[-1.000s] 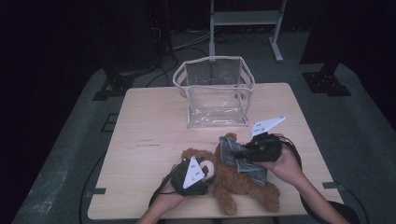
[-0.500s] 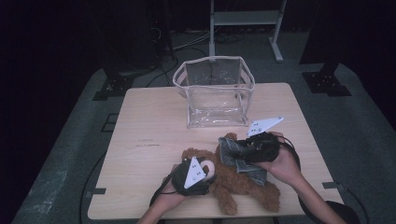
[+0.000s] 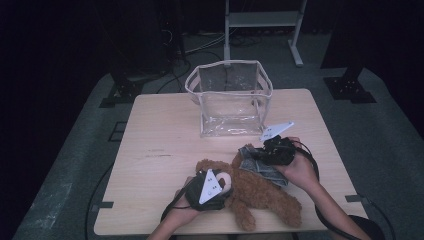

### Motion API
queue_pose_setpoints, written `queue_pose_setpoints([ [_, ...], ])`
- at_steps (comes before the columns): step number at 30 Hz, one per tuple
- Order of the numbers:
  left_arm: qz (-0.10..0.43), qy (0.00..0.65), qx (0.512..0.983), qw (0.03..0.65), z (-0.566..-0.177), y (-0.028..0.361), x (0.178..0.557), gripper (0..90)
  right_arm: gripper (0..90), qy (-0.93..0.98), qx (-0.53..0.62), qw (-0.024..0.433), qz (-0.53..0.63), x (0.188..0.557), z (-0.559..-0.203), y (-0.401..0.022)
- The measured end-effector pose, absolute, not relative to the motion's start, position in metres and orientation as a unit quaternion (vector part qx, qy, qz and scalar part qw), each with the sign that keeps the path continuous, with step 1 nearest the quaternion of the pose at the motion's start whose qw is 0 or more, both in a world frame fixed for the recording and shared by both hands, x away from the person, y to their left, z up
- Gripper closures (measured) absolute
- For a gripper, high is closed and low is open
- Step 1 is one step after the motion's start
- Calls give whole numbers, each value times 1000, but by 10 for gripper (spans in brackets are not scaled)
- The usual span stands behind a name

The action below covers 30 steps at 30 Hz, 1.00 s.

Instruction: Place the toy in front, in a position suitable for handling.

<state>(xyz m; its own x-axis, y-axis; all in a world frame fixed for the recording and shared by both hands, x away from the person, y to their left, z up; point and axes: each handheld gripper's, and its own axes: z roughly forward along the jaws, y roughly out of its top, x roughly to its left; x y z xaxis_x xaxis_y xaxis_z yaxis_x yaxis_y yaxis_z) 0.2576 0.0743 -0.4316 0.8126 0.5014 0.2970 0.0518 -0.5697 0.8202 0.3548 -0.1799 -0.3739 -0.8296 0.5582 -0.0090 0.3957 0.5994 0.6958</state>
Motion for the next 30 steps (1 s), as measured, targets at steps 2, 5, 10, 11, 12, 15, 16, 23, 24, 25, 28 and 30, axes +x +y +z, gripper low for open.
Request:
queue_pose_setpoints([
  [2, 260, 161, 847, 435, -432, 73, 258, 303, 797, 885, 263, 92, 374, 350, -369, -178],
  [5, 259, 157, 848, 436, -432, 71, 258, 303, 797, 889, 236, 77, 385, 342, -361, -166],
  [10, 261, 158, 846, 437, -433, 71, 256, 303, 797, 902, 229, 88, 355, 347, -371, -152],
  [11, 260, 158, 847, 436, -433, 71, 256, 303, 797, 901, 236, 90, 353, 351, -374, -153],
  [12, 260, 158, 847, 436, -433, 71, 256, 303, 796, 896, 250, 95, 353, 358, -377, -159],
  [15, 257, 158, 847, 437, -433, 72, 258, 303, 796, 888, 265, 87, 366, 361, -378, -165],
  [16, 256, 158, 847, 438, -432, 72, 258, 302, 796, 886, 267, 82, 371, 362, -377, -167],
  [23, 261, 156, 848, 435, -433, 70, 258, 300, 794, 893, 232, 67, 380, 350, -369, -147],
  [24, 261, 156, 848, 434, -433, 70, 257, 300, 793, 899, 235, 85, 359, 349, -374, -140],
  [25, 261, 155, 848, 434, -433, 70, 257, 300, 793, 899, 235, 85, 359, 349, -374, -140],
  [28, 258, 157, 847, 437, -433, 71, 258, 301, 794, 899, 249, 103, 347, 358, -382, -142],
  [30, 259, 155, 848, 436, -433, 71, 258, 301, 794, 893, 265, 105, 349, 363, -383, -148],
])
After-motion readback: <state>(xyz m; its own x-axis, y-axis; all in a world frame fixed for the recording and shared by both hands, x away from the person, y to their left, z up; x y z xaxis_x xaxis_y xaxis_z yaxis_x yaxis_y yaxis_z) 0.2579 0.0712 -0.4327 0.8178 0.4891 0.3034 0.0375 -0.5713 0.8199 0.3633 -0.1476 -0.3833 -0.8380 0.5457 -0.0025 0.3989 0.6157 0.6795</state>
